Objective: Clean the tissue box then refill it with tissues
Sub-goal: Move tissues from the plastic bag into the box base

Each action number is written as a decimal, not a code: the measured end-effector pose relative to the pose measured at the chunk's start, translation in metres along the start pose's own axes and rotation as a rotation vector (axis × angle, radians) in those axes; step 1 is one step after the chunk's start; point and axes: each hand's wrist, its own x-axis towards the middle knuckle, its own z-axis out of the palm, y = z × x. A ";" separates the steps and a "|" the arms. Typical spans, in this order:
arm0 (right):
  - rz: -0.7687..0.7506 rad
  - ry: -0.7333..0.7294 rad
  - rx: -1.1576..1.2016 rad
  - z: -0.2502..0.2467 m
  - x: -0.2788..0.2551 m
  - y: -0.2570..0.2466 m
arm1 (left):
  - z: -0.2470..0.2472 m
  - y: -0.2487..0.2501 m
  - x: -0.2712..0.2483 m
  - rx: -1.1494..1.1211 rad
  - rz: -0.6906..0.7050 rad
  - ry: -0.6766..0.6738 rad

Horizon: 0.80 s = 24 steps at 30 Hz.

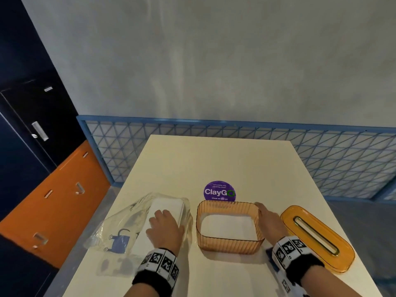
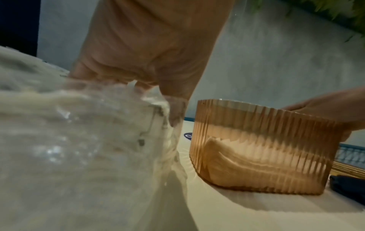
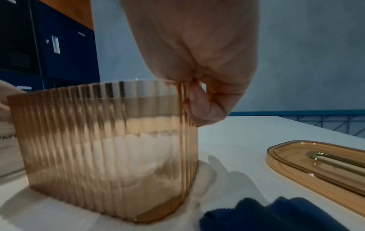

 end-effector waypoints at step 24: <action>0.041 -0.003 -0.023 -0.004 -0.004 -0.003 | -0.032 -0.017 0.004 -0.200 0.037 0.045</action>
